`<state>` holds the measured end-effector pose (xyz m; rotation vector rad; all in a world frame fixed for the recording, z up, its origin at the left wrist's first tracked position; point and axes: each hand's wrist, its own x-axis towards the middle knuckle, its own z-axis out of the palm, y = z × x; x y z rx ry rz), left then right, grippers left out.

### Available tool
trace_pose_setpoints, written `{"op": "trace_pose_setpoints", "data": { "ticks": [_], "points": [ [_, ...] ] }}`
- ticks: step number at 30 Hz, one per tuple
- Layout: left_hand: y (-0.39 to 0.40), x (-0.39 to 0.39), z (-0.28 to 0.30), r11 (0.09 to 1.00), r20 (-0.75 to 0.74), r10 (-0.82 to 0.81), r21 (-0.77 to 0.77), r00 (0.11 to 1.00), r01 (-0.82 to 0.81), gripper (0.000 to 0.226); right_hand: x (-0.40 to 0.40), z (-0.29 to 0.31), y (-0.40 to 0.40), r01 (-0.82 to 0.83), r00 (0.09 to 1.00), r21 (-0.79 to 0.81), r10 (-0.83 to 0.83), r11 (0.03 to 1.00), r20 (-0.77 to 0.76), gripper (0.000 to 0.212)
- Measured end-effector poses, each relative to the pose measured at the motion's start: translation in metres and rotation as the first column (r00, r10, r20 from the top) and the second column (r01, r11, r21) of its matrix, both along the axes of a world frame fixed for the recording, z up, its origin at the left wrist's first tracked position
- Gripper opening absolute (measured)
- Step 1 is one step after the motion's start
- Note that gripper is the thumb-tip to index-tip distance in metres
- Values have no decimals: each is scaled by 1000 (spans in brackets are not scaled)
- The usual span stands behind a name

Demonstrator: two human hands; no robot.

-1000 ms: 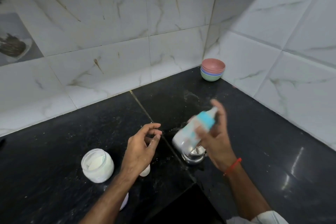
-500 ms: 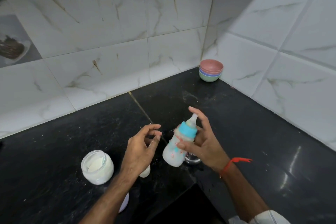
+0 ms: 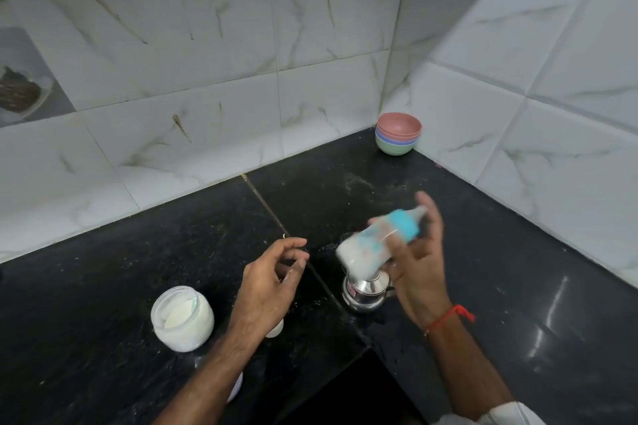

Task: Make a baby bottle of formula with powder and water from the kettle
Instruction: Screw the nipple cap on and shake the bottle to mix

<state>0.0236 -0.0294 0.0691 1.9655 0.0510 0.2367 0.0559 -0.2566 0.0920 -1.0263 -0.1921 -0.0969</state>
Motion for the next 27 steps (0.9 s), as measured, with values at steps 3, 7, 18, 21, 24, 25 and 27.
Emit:
{"op": "trace_pose_setpoints", "data": {
  "ticks": [3, 7, 18, 21, 24, 25, 27],
  "points": [
    [1, -1, -1, 1000, 2, 6, -3, 1000, -6, 30, 20, -3, -10, 262, 965, 522, -210, 812, -158, 79],
    [3, 0, -2, 1000, 1, 12, 4, 1000, -12, 30, 5, -12, -7, 38, 997, 113, -30, 993, -72, 77],
    [0, 1, -1, 1000, -15, 2, -4, 1000, -2, 30, 23, -5, -20, 225, 974, 650, -154, 726, -164, 62],
    [-4, 3, 0, 1000, -12, -7, 17, 1000, 7, 30, 8, -11, -10, 37, 999, 101, -33, 994, -43, 78],
    [-5, 6, 0, 1000, -10, -13, 25, 1000, 13, 30, -3, -11, -2, -180, 979, -238, 198, 954, 53, 95],
    [-4, 5, 1, 1000, -7, -12, 21, 1000, 12, 30, -3, -8, -2, -117, 992, -126, 122, 985, 39, 96],
    [-3, 6, 1, 1000, 2, -2, 9, 1000, 2, 29, 5, -2, -6, 120, 990, 230, -101, 966, -93, 103]
  ]
}}
